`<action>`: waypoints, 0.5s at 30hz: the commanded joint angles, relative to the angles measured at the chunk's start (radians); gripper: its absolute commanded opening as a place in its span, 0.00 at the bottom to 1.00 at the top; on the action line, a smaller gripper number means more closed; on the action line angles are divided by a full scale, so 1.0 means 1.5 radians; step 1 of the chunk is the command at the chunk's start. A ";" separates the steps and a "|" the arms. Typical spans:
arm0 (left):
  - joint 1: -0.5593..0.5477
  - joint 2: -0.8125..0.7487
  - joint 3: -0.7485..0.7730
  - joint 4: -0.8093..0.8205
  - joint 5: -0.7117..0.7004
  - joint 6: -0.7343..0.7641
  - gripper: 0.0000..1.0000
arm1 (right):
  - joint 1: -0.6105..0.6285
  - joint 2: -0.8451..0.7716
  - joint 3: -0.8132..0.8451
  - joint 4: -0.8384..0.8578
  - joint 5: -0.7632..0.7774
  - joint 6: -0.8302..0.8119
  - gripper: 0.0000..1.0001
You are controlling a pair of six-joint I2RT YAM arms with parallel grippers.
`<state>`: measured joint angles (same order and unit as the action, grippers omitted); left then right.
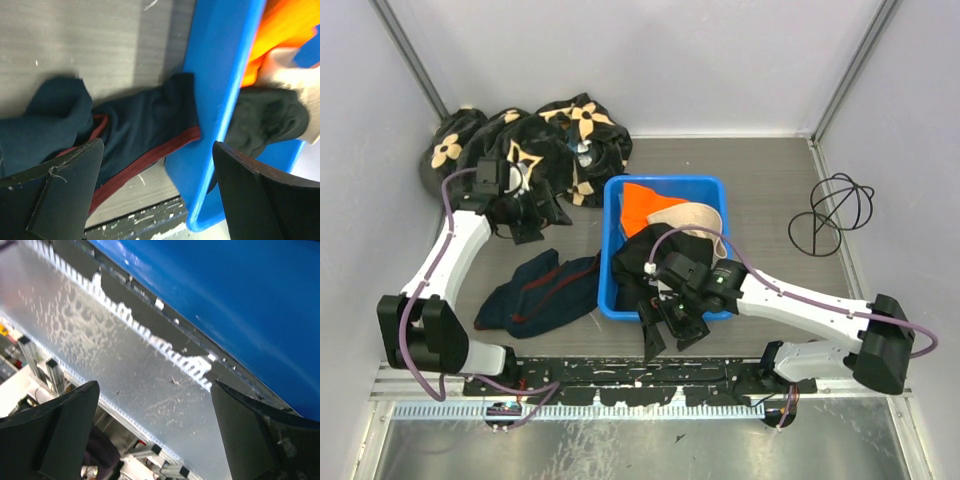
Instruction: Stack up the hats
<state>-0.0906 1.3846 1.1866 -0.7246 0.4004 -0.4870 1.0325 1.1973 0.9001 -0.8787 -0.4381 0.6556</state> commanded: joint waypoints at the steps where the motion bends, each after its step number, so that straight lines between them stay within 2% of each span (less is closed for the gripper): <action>1: -0.042 0.039 -0.020 -0.064 -0.048 -0.010 0.98 | -0.007 0.056 0.031 0.054 0.123 0.039 1.00; 5: -0.095 0.117 -0.010 -0.029 -0.031 -0.029 0.98 | -0.007 0.082 0.040 0.083 0.139 0.066 1.00; 9: -0.142 0.211 0.053 0.002 -0.025 -0.047 0.98 | -0.007 0.095 0.045 0.096 0.153 0.081 1.00; 15: -0.165 0.324 0.156 0.015 -0.018 -0.064 0.98 | -0.007 0.106 0.070 0.013 0.284 0.111 1.00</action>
<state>-0.3233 1.8153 1.3170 -0.7525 0.3466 -0.5495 1.0309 1.3342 0.9684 -0.7944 -0.1982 0.7761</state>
